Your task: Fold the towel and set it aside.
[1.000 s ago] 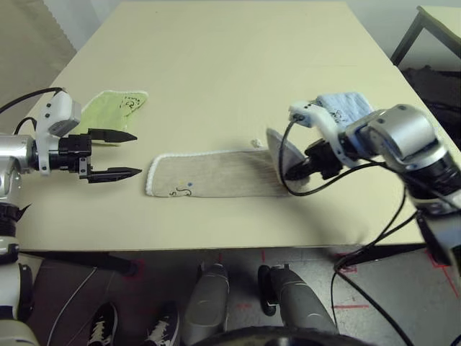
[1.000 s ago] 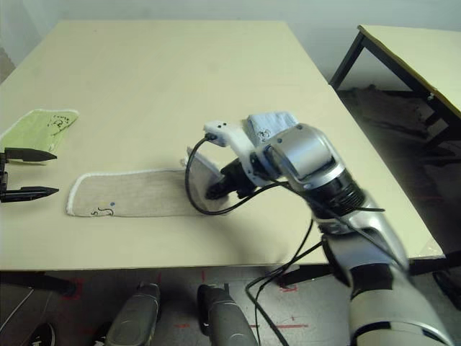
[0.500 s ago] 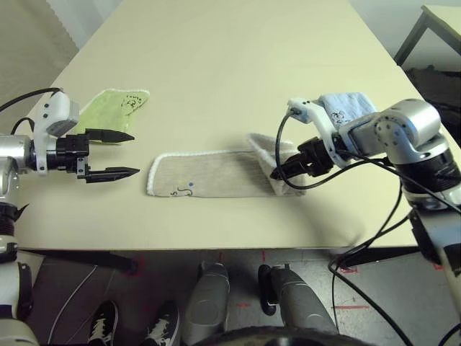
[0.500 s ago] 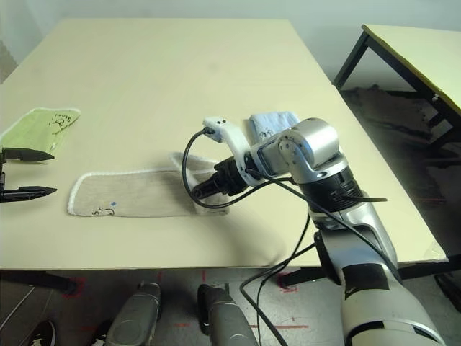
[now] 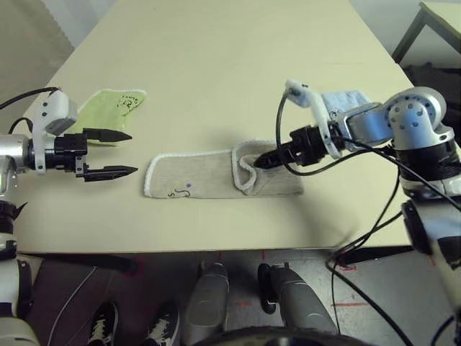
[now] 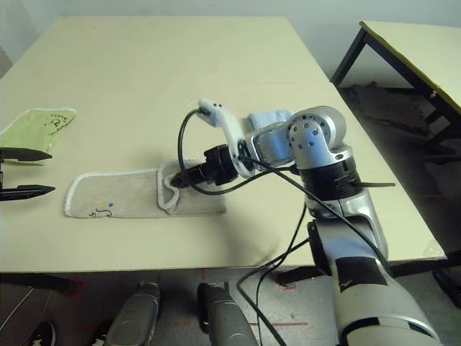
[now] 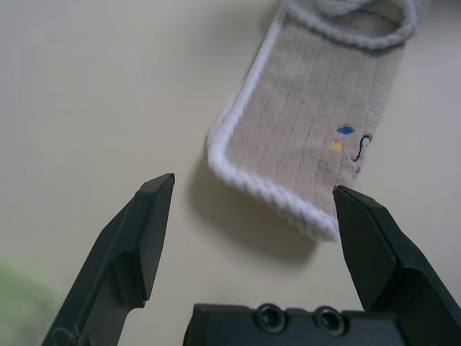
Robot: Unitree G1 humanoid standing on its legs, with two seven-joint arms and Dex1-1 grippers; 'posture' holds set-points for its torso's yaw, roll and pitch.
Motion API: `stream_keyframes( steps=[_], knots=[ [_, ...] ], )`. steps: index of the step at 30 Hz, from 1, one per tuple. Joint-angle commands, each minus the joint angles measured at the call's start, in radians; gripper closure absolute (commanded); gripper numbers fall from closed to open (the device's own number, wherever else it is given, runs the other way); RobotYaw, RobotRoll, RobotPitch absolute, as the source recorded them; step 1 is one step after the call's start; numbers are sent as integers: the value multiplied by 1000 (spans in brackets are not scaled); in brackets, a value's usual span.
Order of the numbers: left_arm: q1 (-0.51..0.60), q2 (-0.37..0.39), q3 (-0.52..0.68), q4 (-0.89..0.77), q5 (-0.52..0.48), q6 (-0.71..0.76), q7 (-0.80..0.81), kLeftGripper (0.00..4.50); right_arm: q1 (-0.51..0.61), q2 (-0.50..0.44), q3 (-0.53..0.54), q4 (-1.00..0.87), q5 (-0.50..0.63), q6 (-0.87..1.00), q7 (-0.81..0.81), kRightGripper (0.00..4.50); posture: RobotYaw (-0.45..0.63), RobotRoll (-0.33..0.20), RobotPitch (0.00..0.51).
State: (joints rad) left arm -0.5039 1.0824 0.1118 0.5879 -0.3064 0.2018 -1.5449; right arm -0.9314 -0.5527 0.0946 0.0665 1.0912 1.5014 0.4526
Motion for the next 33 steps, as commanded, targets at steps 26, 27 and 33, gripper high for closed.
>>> stream_keyframes(
  steps=[26, 27, 33],
  knots=[
    [-150, -159, -137, 140, -108, 1047, 167, 0, 515, -222, -38, -4, -613, -1450, 1063, 36, 127, 0, 171],
    [-150, -161, -142, 139, -105, 1029, 164, 0, 503, -210, -36, 4, -638, -1409, 994, 36, 117, 0, 172],
    [-68, -78, -143, 47, -4, 590, 153, 0, 492, -115, 2, -134, -810, -1121, 554, 36, 108, 0, 177]
  ],
)
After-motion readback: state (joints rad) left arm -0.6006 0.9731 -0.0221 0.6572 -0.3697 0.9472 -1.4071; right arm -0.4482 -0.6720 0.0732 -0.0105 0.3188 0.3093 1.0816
